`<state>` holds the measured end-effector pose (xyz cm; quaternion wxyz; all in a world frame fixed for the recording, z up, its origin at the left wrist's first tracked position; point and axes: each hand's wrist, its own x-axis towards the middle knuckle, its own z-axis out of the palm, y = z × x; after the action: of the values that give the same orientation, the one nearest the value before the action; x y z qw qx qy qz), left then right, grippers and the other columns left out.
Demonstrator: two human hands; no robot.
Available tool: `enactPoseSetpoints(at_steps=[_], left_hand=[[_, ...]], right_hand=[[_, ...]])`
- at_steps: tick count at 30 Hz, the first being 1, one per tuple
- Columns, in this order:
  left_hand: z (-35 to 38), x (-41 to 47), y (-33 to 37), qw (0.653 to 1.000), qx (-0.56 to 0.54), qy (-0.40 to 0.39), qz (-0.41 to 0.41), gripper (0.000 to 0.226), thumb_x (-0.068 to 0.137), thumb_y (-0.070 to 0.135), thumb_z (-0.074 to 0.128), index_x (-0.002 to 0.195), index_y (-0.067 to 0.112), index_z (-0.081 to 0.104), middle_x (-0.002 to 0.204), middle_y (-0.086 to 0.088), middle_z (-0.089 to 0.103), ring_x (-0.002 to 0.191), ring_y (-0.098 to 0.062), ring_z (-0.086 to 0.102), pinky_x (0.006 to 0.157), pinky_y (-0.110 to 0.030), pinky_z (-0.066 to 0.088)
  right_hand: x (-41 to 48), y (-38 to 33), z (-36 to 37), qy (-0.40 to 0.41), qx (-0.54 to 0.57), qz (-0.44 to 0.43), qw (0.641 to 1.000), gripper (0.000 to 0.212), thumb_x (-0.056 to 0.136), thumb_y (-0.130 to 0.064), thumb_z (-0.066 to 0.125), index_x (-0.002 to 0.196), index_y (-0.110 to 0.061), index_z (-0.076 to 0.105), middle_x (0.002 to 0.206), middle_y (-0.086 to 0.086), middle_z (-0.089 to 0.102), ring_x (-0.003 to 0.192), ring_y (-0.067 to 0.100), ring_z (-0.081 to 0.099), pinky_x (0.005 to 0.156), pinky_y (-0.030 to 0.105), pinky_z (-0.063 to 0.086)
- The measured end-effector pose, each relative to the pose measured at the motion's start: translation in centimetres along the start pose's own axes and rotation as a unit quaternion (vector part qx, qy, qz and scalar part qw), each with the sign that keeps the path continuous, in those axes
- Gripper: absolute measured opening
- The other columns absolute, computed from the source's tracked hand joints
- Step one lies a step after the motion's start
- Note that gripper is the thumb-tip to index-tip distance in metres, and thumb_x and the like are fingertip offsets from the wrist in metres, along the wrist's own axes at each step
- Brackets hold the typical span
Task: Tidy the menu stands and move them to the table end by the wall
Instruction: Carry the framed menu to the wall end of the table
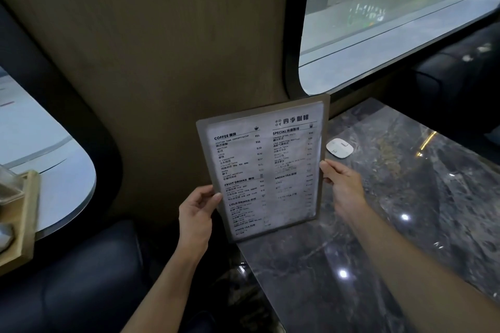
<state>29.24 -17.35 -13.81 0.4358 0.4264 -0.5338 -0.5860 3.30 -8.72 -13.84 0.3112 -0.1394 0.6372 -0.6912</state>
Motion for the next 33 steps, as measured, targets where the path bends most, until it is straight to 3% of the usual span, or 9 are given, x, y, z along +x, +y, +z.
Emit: enactPoseSetpoints(at_steps=[4,11,15,17,22,25,27,30,33], left_hand=[[-0.2,-0.2,-0.4,1.0,-0.002,-0.011,0.007,0.02,0.083,-0.002,0.057,0.084,0.016,0.066,0.076,0.013,0.074,0.077,-0.001,0.067,0.066,-0.012,0.053],[-1.0,0.2,-0.4,0.998,0.017,-0.063,0.02,0.021,0.082,0.0,0.06,0.086,0.019,0.066,0.084,0.012,0.074,0.083,-0.004,0.068,0.07,-0.016,0.056],[-2.1,0.5,-1.1,0.991,0.081,-0.102,-0.003,0.031,0.076,0.012,0.068,0.105,0.018,0.06,0.102,-0.002,0.069,0.099,-0.017,0.065,0.082,-0.03,0.054],[-2.5,0.3,-1.9,0.988,0.116,-0.095,-0.027,0.038,0.076,0.013,0.07,0.111,0.018,0.056,0.107,-0.005,0.065,0.1,-0.02,0.063,0.086,-0.035,0.051],[-1.9,-1.2,-4.9,0.975,0.196,-0.064,-0.085,0.033,0.078,0.014,0.07,0.104,0.027,0.054,0.102,0.002,0.062,0.096,-0.013,0.06,0.085,-0.035,0.051],[-1.2,-2.5,-6.3,0.968,0.226,-0.071,-0.087,0.025,0.082,0.013,0.064,0.09,0.034,0.056,0.096,0.009,0.063,0.091,-0.007,0.06,0.082,-0.031,0.051],[-1.1,-3.2,-6.9,0.968,0.226,-0.069,-0.087,0.027,0.085,0.011,0.061,0.084,0.038,0.056,0.094,0.01,0.064,0.089,-0.007,0.061,0.08,-0.029,0.051],[-1.1,-3.5,-7.2,0.967,0.231,-0.053,-0.09,0.028,0.086,0.009,0.059,0.081,0.037,0.057,0.091,0.007,0.066,0.088,-0.01,0.063,0.08,-0.033,0.052],[-1.2,-3.5,-7.4,0.966,0.236,-0.055,-0.092,0.027,0.086,0.009,0.058,0.081,0.035,0.057,0.091,0.006,0.066,0.088,-0.011,0.063,0.079,-0.032,0.052]], right_hand=[[-0.1,0.0,-0.1,-0.009,-0.026,-0.01,1.0,0.02,0.083,-0.007,0.061,0.102,-0.003,0.065,0.082,0.0,0.066,0.071,0.01,0.057,0.053,0.009,0.047],[-0.4,0.1,-0.9,-0.026,-0.126,-0.07,0.989,0.02,0.082,-0.021,0.064,0.101,-0.015,0.065,0.087,-0.004,0.066,0.076,0.002,0.06,0.058,0.007,0.048],[-1.5,2.3,-1.8,-0.014,-0.18,-0.053,0.982,0.039,0.082,-0.024,0.064,0.116,-0.006,0.058,0.105,0.008,0.065,0.091,0.015,0.061,0.08,0.025,0.049],[-2.3,3.6,-2.3,-0.026,-0.237,-0.037,0.971,0.047,0.083,-0.031,0.062,0.124,-0.01,0.052,0.115,0.008,0.062,0.099,0.018,0.058,0.085,0.031,0.047],[-4.1,5.4,-2.6,-0.05,-0.287,-0.036,0.956,0.045,0.085,-0.021,0.061,0.127,-0.015,0.047,0.126,0.008,0.055,0.107,0.02,0.058,0.093,0.038,0.048],[-5.0,6.0,-2.4,-0.111,-0.275,-0.021,0.955,0.047,0.082,-0.012,0.059,0.123,-0.032,0.046,0.122,0.003,0.057,0.107,0.019,0.059,0.093,0.04,0.049],[-5.3,6.5,-2.5,-0.135,-0.267,-0.002,0.954,0.058,0.081,-0.006,0.058,0.128,-0.034,0.039,0.124,0.003,0.056,0.111,0.019,0.056,0.098,0.043,0.046],[-5.1,7.1,-2.8,-0.168,-0.279,0.043,0.944,0.081,0.082,-0.002,0.057,0.142,-0.032,0.012,0.136,0.001,0.049,0.119,0.018,0.051,0.104,0.048,0.04],[-4.7,7.3,-2.8,-0.191,-0.292,0.076,0.934,0.092,0.083,-0.005,0.058,0.143,-0.033,-0.006,0.143,-0.001,0.043,0.123,0.017,0.048,0.107,0.051,0.035]])
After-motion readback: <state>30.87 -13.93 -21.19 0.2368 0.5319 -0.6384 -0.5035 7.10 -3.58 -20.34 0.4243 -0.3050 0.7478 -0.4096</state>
